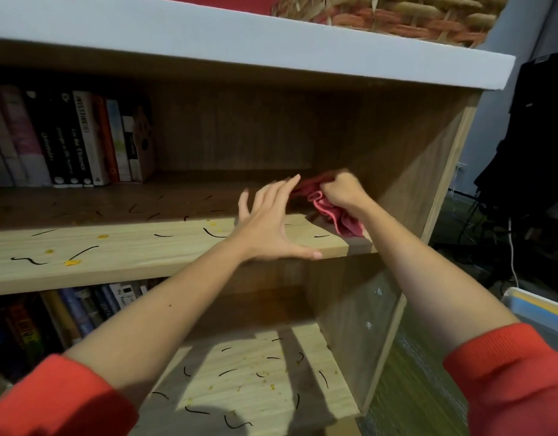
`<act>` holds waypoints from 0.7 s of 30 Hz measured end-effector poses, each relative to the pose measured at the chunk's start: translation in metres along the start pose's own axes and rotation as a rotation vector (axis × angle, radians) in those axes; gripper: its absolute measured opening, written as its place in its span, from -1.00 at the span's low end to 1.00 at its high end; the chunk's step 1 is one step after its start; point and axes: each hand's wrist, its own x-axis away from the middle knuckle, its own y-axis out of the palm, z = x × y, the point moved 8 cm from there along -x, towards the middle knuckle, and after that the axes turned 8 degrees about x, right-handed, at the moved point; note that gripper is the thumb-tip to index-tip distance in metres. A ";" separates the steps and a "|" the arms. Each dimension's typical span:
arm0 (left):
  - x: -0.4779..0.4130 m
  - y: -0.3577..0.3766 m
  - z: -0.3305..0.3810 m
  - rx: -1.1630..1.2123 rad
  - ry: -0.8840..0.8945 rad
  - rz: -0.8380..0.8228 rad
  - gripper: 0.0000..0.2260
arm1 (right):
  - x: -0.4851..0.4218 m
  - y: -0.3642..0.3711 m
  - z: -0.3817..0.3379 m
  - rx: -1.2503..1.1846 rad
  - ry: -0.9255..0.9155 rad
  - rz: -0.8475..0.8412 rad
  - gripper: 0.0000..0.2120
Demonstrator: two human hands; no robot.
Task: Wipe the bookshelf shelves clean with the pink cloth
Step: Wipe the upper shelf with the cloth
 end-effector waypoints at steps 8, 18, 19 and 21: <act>0.016 -0.004 -0.035 -0.106 -0.172 -0.139 0.17 | -0.007 0.015 0.001 0.370 0.033 -0.044 -0.88; 0.020 -0.008 -0.037 -0.076 -0.238 -0.089 0.22 | -0.026 0.007 -0.037 0.173 -0.026 -0.014 -0.81; 0.020 -0.009 -0.038 -0.050 -0.244 -0.085 0.21 | -0.030 0.004 -0.032 0.201 -0.010 0.001 -0.81; 0.020 -0.010 -0.038 -0.012 -0.255 -0.093 0.19 | -0.034 0.010 -0.023 0.284 0.001 -0.003 -0.81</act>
